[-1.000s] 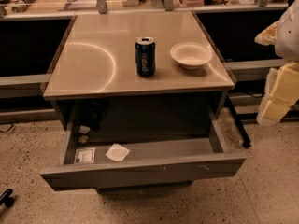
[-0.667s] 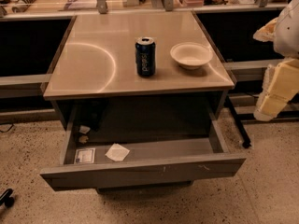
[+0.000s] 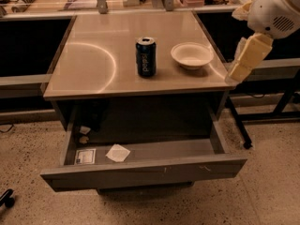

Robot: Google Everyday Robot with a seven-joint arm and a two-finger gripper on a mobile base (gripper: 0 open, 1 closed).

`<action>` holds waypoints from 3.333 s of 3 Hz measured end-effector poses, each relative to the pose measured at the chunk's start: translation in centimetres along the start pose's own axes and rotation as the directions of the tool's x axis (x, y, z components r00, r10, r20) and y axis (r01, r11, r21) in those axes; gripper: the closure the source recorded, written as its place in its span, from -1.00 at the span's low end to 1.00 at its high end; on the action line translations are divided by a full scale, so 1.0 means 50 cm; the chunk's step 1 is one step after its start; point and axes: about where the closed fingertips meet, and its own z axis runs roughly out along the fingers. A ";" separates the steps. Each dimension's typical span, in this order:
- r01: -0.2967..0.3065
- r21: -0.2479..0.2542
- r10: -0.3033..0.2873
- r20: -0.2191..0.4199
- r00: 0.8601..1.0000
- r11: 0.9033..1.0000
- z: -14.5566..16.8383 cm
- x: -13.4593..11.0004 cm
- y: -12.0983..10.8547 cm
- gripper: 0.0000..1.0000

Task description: Place pepsi can into top drawer

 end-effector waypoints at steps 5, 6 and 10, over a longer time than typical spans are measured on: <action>0.016 -0.024 -0.007 0.345 0.939 1.000 0.285 -0.193 -0.172 -1.00; 0.010 -0.033 0.002 0.343 0.939 0.999 0.291 -0.190 -0.170 -1.00; 0.027 -0.158 0.040 0.403 0.914 0.987 0.422 -0.241 -0.190 -1.00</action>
Offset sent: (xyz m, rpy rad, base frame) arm 0.1440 0.0901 -0.0252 0.2543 -0.0847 0.1240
